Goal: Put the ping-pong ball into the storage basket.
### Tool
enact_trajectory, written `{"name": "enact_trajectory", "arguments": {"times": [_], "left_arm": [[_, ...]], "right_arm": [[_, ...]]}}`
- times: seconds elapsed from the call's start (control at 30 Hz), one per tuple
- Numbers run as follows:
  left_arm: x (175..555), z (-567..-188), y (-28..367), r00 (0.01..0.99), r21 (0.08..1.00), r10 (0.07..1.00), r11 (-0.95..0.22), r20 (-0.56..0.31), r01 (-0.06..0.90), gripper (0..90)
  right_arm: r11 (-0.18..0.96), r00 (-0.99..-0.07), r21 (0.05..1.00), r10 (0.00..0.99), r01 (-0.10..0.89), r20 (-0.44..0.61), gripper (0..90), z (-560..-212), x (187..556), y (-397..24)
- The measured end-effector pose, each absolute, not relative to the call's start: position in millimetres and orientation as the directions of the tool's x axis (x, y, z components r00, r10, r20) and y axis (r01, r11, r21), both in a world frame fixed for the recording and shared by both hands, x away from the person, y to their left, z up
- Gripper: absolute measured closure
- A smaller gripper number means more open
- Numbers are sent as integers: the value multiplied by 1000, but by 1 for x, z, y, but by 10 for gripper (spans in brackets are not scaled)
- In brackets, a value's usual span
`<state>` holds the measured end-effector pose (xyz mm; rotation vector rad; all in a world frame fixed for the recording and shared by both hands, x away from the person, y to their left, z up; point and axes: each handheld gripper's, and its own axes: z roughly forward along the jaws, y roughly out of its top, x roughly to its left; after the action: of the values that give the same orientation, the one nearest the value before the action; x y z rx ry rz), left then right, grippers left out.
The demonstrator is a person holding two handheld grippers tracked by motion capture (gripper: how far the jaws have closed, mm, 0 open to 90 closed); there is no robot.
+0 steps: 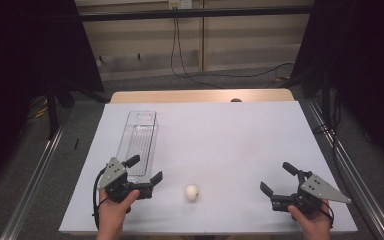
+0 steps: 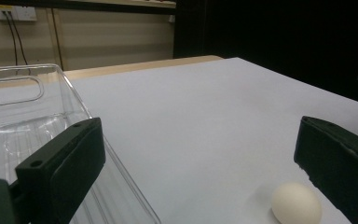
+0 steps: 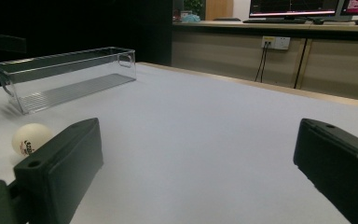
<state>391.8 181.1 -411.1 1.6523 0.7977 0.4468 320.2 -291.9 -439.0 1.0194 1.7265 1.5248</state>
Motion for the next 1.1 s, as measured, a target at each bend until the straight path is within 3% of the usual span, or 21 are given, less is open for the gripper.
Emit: {"name": "enact_trajectory", "arguments": {"times": [1.1], "left_arm": [[391,-413,160,737,951,668,-153,-101,269,19]], "right_arm": [[39,-514,989,857,144,41,11,-439,320,-292]]}}
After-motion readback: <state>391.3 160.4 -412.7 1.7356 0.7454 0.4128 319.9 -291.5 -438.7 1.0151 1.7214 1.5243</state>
